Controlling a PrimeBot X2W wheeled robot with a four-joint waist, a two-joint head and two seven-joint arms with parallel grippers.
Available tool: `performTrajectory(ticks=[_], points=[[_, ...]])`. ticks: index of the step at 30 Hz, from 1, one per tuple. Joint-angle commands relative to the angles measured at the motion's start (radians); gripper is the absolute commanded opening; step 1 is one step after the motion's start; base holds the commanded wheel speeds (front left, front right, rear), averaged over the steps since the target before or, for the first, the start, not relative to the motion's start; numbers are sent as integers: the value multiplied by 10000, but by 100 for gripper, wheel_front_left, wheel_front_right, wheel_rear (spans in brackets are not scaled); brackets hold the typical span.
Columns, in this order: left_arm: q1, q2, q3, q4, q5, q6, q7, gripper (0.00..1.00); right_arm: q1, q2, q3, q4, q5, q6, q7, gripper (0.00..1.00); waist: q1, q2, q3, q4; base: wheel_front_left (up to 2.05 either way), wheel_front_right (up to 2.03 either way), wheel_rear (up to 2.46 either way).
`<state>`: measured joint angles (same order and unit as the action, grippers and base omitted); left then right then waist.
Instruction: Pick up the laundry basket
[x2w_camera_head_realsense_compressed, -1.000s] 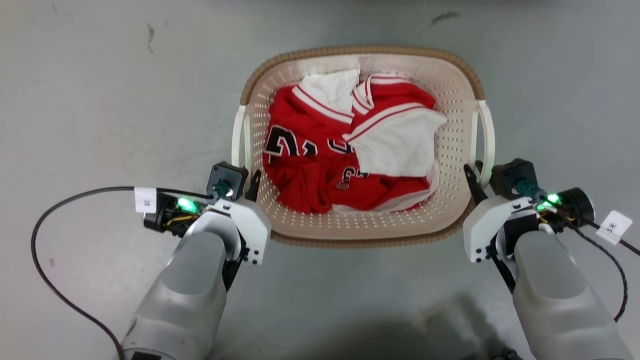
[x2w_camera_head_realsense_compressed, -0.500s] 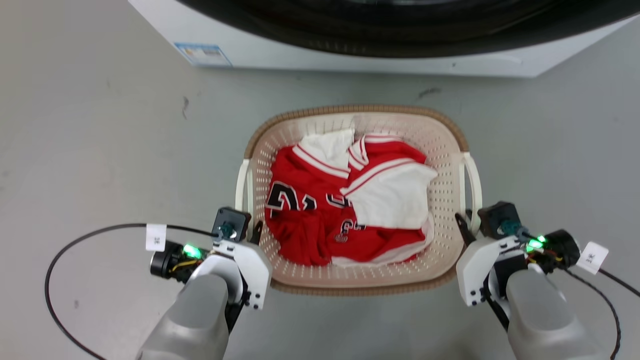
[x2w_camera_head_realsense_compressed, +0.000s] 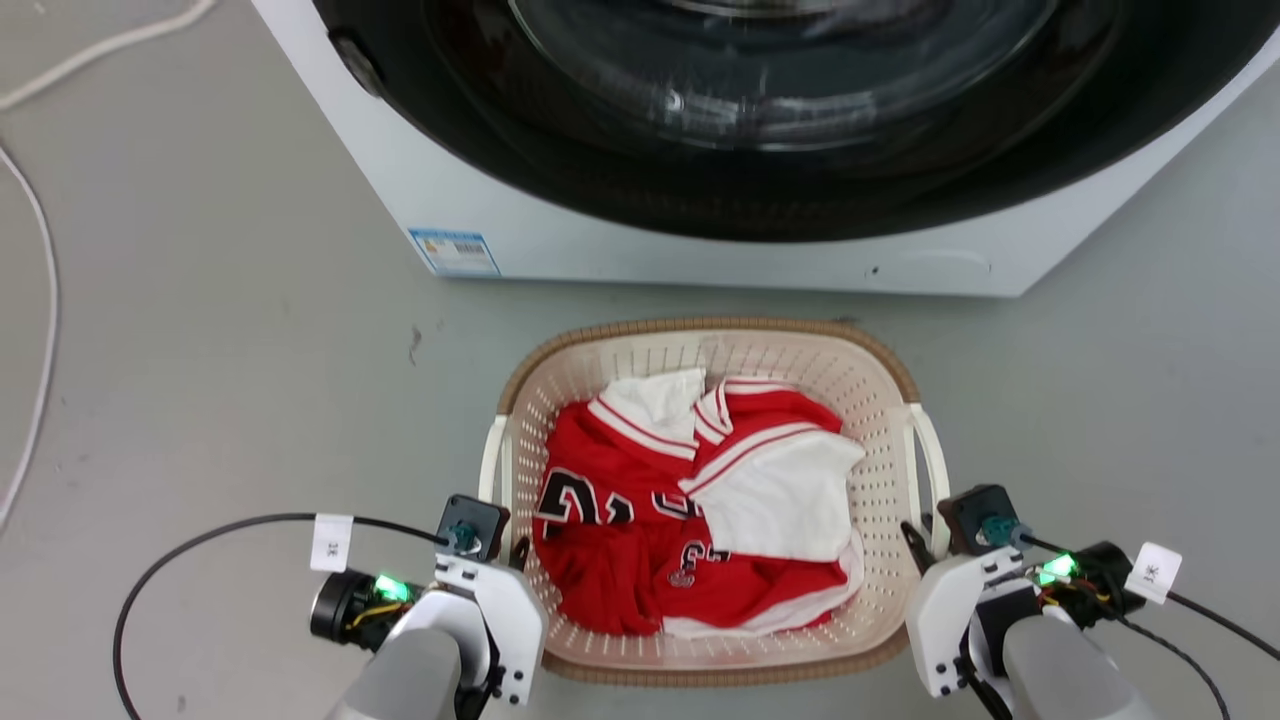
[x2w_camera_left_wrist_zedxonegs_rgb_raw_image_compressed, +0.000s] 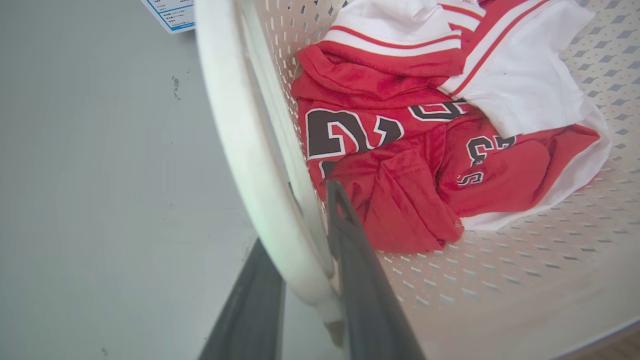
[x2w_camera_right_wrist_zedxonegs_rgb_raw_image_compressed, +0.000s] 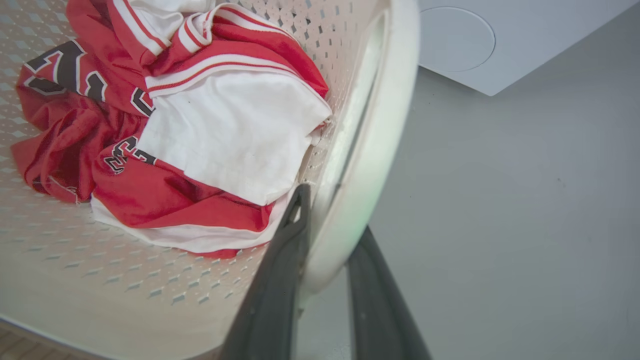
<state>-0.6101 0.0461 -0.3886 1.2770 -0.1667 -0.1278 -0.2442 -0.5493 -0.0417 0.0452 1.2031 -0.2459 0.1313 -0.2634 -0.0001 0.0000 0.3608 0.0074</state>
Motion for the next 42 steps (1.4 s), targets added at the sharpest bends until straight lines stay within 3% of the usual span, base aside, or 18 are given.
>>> performTrajectory(ticks=[1, 9, 24, 42], points=[[77, 98, -89, -17, 8, -31, -35, 0, 111, -154, 73, 35, -53, -10, -21, 0, 1, 0, -385, 76, 0, 0, 0], [786, 82, -848, 44, -767, -32, 557, 0, 535, -155, 370, 539, 166, -13, 101, 0, 1, 0, -1622, 96, 0, 0, 0], [1537, 169, -1915, 59, -1960, -33, 1287, 0, 1426, -144, 1690, 838, 1264, -9, 1285, 0, 1, 0, -3316, 62, 0, 0, 0], [1850, 334, -2653, 72, -2819, -30, 1588, 0, 1706, -146, 3036, 875, 2456, -6, 2154, 0, 1, 0, -3837, -39, 0, 0, 0]])
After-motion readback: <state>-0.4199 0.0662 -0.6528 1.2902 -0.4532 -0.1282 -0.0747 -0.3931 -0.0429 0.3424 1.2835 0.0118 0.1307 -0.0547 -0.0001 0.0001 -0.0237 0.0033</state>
